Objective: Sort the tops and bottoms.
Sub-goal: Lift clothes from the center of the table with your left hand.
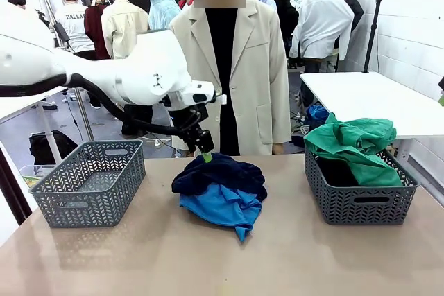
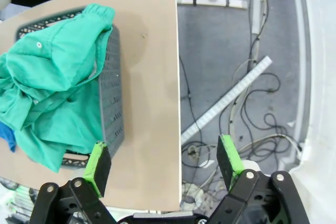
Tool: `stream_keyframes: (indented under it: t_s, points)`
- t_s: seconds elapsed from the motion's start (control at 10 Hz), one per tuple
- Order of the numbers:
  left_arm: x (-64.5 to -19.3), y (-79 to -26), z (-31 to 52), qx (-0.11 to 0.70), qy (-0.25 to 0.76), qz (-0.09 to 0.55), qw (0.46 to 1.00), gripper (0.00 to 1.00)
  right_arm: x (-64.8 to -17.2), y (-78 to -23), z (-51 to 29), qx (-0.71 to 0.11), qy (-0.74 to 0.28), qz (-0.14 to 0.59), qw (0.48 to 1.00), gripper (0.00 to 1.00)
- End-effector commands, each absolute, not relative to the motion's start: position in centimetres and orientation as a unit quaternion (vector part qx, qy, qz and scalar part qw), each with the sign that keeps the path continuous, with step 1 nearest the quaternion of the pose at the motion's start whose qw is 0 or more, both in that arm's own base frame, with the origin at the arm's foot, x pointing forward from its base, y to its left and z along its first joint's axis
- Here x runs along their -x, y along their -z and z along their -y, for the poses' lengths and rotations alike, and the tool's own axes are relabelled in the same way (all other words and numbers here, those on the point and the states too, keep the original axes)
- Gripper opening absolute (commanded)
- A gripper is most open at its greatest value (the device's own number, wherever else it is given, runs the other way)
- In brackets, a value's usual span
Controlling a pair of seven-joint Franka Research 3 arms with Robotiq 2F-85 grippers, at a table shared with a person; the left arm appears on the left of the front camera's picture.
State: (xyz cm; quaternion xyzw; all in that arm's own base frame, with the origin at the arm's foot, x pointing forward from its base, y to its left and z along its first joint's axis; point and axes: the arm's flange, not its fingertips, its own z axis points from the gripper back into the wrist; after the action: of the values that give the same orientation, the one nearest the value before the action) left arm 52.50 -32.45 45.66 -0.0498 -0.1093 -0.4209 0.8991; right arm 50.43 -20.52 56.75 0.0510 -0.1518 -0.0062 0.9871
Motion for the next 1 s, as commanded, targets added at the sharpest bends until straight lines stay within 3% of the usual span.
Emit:
stream_keyframes:
  t_s: [0.0,0.8,0.9]
  points:
    - [-54.7,-44.8,32.6,0.034,0.442,0.105,0.890,0.79,-50.4,-56.7,20.4,-0.047,0.005,0.146,0.988,1.00]
    - [-56.2,-41.7,31.9,0.051,0.475,0.068,0.876,0.79,-50.4,-56.7,20.4,-0.047,0.005,0.146,0.988,1.00]
    - [-56.2,-41.3,32.0,0.054,0.479,0.064,0.874,0.76,-50.4,-56.7,20.4,-0.047,0.005,0.146,0.988,1.00]
